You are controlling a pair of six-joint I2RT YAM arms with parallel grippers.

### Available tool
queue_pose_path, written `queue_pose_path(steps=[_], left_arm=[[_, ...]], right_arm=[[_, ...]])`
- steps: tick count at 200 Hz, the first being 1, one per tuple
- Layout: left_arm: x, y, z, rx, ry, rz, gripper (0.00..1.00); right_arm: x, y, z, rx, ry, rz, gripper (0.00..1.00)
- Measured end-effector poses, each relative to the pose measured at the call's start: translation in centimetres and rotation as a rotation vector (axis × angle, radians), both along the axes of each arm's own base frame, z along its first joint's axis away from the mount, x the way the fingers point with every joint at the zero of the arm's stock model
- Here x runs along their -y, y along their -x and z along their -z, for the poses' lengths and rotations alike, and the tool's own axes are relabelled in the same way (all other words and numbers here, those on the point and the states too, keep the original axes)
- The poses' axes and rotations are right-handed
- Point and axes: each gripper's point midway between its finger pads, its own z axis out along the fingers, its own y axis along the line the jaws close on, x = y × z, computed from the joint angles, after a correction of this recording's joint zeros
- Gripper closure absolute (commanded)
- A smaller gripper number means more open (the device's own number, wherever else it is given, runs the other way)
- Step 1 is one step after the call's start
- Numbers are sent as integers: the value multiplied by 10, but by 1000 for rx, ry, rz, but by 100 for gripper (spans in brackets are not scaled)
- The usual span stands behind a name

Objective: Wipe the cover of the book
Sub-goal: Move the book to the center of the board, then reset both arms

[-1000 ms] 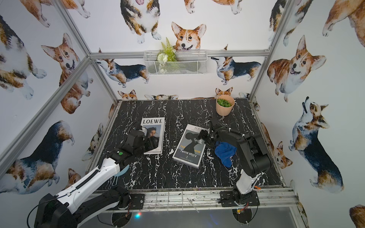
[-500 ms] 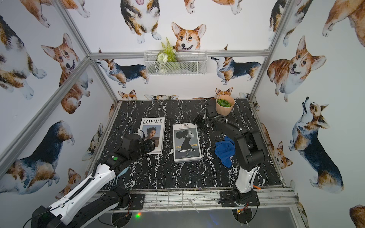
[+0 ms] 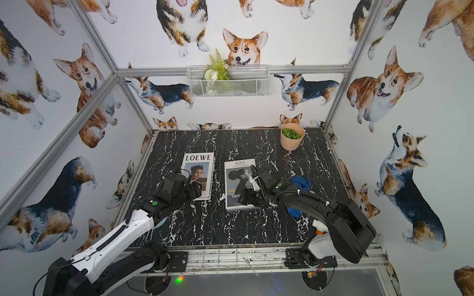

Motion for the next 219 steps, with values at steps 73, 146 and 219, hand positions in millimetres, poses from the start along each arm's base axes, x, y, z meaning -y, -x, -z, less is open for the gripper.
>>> queue_pose_path(steps=[73, 146, 219], left_arm=[[-23, -8, -21, 81, -83, -96, 0], [-43, -15, -26, 128, -251, -104, 0], [-58, -38, -47, 285, -459, -104, 0]], right_arm=[[-41, -21, 4, 99, -90, -78, 17], [-27, -60, -37, 247, 66, -19, 0], [116, -129, -124, 838, 465, 281, 1]])
